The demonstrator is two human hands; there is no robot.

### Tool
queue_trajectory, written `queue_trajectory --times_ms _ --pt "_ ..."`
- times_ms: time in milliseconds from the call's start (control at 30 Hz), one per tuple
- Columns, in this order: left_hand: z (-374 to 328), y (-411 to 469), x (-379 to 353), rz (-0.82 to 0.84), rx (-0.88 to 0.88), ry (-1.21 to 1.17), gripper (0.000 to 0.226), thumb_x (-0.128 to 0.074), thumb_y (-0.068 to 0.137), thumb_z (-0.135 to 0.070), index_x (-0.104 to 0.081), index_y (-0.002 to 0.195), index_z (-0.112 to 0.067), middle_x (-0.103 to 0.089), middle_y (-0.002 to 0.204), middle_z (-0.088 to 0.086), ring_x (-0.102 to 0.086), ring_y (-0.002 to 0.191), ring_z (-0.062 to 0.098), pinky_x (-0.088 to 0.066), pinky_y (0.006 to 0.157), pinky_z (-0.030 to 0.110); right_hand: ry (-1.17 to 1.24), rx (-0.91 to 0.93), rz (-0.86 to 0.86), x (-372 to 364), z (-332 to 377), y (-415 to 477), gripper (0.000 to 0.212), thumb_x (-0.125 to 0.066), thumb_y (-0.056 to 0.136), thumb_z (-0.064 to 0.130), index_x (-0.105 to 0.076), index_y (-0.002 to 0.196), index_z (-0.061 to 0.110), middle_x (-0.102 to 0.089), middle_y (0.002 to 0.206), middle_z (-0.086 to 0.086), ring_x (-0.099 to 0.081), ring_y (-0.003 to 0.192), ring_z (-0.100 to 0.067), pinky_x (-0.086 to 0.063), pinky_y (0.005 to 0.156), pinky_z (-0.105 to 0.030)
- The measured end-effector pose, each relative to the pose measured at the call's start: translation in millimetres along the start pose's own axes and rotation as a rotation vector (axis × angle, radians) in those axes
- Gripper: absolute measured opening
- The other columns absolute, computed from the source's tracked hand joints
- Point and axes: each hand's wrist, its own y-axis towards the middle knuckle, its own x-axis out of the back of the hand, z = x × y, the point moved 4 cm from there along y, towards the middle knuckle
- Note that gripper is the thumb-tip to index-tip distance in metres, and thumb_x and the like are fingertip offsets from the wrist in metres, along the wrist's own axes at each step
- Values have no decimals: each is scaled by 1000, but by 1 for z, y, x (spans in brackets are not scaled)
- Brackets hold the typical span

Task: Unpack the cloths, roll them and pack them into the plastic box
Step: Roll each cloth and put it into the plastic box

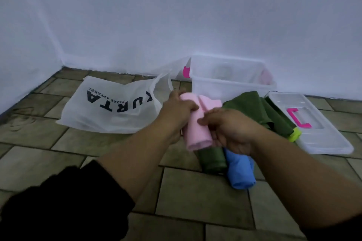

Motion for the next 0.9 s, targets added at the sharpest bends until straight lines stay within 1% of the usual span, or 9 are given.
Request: queue_trajectory --times_ms 100,267,367,433,533,633,700,767,900 --pt "-43 40 -20 13 -162 149 63 -65 78 -22 -40 135 -30 -45 137 10 -51 114 32 -48 94 48 123 63 -46 29 37 27 12 -57 84 -3 -61 93 2 -70 89 -19 -71 78 -30 -60 68 -43" --pt "-80 103 -34 -82 -241 633 75 -51 90 -46 -19 148 -12 -21 152 15 -35 133 32 -35 107 39 115 103 -225 94 103 81 28 -57 86 1 -52 112 -8 -63 105 -26 -72 71 -31 -57 54 -35" --pt "-68 125 -43 37 -106 942 83 -51 91 -48 -12 148 -1 -25 150 19 -33 134 32 -34 106 34 -97 150 -464 124 127 113 6 -60 85 -1 -56 90 -2 -62 89 -22 -69 60 -29 -55 47 -34" --pt "-66 128 -49 125 -100 1034 70 -42 97 -44 -18 145 1 -30 150 19 -34 134 31 -30 103 31 -348 58 -503 131 125 137 7 -61 85 0 -55 81 1 -57 79 -19 -63 59 -30 -52 45 -32" --pt "-66 132 -49 148 -109 1067 64 -37 99 -43 -23 144 1 -31 150 18 -36 133 30 -31 102 32 -853 -74 -445 120 115 174 15 -65 85 8 -57 75 1 -53 69 -13 -52 57 -25 -41 51 -29" --pt "-65 134 -48 141 -130 1071 63 -40 98 -42 -30 140 4 -40 142 20 -42 127 32 -35 99 35 -1316 -91 -244 95 106 204 22 -59 90 18 -64 103 1 -57 93 -13 -54 88 -29 -41 75 -32" --pt "-64 135 -49 136 -132 1073 62 -37 99 -40 -29 140 5 -40 143 22 -42 128 33 -34 99 35 -1405 -57 -173 88 104 216 32 -52 92 24 -61 116 6 -57 118 -15 -52 109 -31 -41 93 -37" --pt "-63 135 -49 133 -121 1103 66 -31 100 -43 -16 146 2 -28 150 21 -37 131 33 -32 102 35 -1454 -65 -144 88 104 220 36 -49 92 29 -60 120 9 -54 131 -15 -51 115 -31 -39 101 -43" --pt "-59 135 -47 109 -58 1138 79 -34 98 -49 2 148 1 -21 154 20 -35 134 33 -32 105 38 -1233 -117 -66 95 106 220 29 -50 89 18 -64 112 10 -56 119 -9 -51 101 -27 -41 80 -37"
